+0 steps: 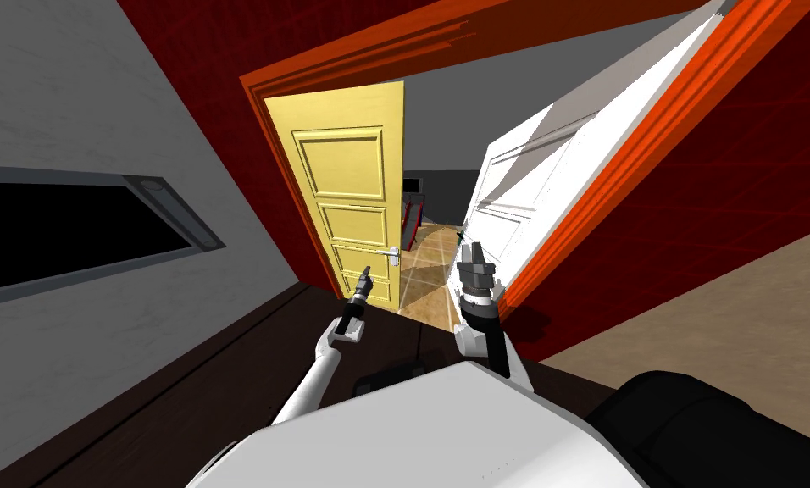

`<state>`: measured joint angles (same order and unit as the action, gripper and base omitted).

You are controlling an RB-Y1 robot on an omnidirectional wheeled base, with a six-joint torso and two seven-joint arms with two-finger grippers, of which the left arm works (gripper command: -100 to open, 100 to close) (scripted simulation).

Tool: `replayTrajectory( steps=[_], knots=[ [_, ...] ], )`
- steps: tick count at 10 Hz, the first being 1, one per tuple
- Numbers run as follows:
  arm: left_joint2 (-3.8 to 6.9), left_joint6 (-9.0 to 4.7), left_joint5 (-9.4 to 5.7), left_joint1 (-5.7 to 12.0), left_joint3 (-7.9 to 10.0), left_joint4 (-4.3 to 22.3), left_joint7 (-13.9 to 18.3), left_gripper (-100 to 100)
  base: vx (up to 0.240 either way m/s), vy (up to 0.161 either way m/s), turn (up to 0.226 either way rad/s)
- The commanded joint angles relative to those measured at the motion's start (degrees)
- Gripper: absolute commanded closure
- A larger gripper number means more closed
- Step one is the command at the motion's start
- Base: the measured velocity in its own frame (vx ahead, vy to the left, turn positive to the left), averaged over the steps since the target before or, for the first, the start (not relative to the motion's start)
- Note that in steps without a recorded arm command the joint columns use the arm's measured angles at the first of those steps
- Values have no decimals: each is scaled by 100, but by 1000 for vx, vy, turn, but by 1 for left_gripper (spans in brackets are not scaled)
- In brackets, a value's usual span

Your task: Push the door open

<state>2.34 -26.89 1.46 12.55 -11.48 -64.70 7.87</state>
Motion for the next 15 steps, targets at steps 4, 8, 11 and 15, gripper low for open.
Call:
replayTrajectory(
  steps=[4, 8, 11, 15],
  knots=[
    [-71, 17, 65, 362, -103, 655, 65, -100, 64, 56, -20],
    [-146, 55, 119, 679, -187, 1170, 123, -100, 47, 53, -14],
    [-223, 88, 165, 954, -260, 1617, 174, -100, 71, 51, -22],
    [-318, 122, 213, 1234, -334, 2071, 225, -100, 65, 59, -16]
  ],
)
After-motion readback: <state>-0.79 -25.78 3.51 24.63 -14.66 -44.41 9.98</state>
